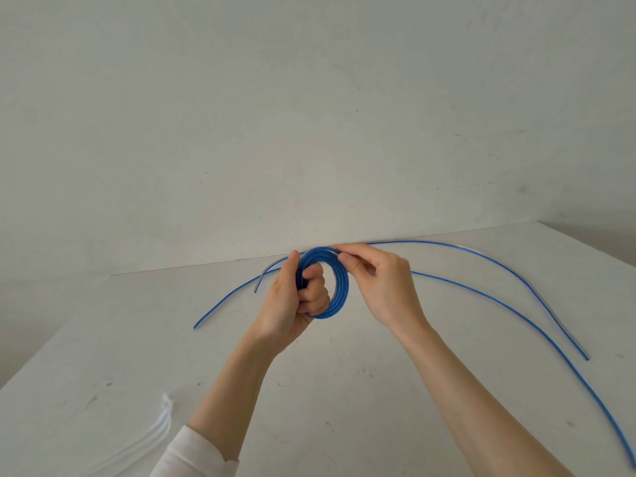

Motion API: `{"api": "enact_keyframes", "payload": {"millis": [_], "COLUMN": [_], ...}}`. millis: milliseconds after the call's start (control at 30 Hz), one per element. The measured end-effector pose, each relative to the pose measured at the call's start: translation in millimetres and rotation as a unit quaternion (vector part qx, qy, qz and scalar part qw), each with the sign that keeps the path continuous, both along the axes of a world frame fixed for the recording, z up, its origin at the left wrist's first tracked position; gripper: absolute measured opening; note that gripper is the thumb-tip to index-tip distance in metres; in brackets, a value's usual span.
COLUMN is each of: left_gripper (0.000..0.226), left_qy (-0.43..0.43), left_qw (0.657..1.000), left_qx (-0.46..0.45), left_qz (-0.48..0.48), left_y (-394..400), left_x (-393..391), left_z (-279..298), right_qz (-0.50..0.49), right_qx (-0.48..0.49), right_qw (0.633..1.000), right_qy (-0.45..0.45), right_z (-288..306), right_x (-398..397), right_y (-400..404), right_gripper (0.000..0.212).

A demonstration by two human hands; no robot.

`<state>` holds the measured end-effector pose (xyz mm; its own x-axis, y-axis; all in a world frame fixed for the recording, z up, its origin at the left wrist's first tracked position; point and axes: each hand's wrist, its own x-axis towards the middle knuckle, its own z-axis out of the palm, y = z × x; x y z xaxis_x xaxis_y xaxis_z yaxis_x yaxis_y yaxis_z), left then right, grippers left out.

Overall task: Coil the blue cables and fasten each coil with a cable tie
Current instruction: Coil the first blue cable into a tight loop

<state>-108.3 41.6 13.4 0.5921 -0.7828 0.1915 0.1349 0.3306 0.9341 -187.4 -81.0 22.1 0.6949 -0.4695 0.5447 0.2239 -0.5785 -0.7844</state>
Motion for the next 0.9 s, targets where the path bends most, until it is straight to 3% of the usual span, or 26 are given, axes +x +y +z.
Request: {"api": "enact_keyframes", "payload": {"millis": [167,333,467,533,733,900], "left_gripper": [0.056,0.055,0.055,0.056,0.056,0.051], "left_qy": [0.041,0.057,0.063,0.063,0.040,-0.022], "left_qw": [0.998,0.994,0.992,0.992,0.993,0.979], "left_qx": [-0.032,-0.060,-0.069,-0.067,-0.063,0.002], "left_qz": [0.043,0.078,0.079,0.082,0.095,0.203], "left_y": [-1.7,-4.3,-4.0,-3.6,-5.1,-7.0], "left_x": [2.0,1.2,0.5,0.8,-1.1,-8.7], "left_z": [-2.0,-5.6,-9.8,-11.3,-18.0,-30.8], "right_qz": [0.065,0.089,0.184,0.184,0.150,0.058], "right_qx": [0.207,0.303,0.531,0.563,0.565,0.491], "right_qw": [0.976,0.949,0.827,0.805,0.811,0.868], "right_qy": [0.006,0.002,0.016,0.026,-0.017,-0.053], "right_z": [-14.7,-24.9,-21.2,-21.2,-23.0,-26.7], "right_x": [-0.6,-0.5,-3.0,-2.6,1.7,7.0], "right_y": [12.8,27.9,27.4,27.7,34.6,38.8], "right_gripper": [0.020,0.027,0.022,0.022,0.020,0.022]}}
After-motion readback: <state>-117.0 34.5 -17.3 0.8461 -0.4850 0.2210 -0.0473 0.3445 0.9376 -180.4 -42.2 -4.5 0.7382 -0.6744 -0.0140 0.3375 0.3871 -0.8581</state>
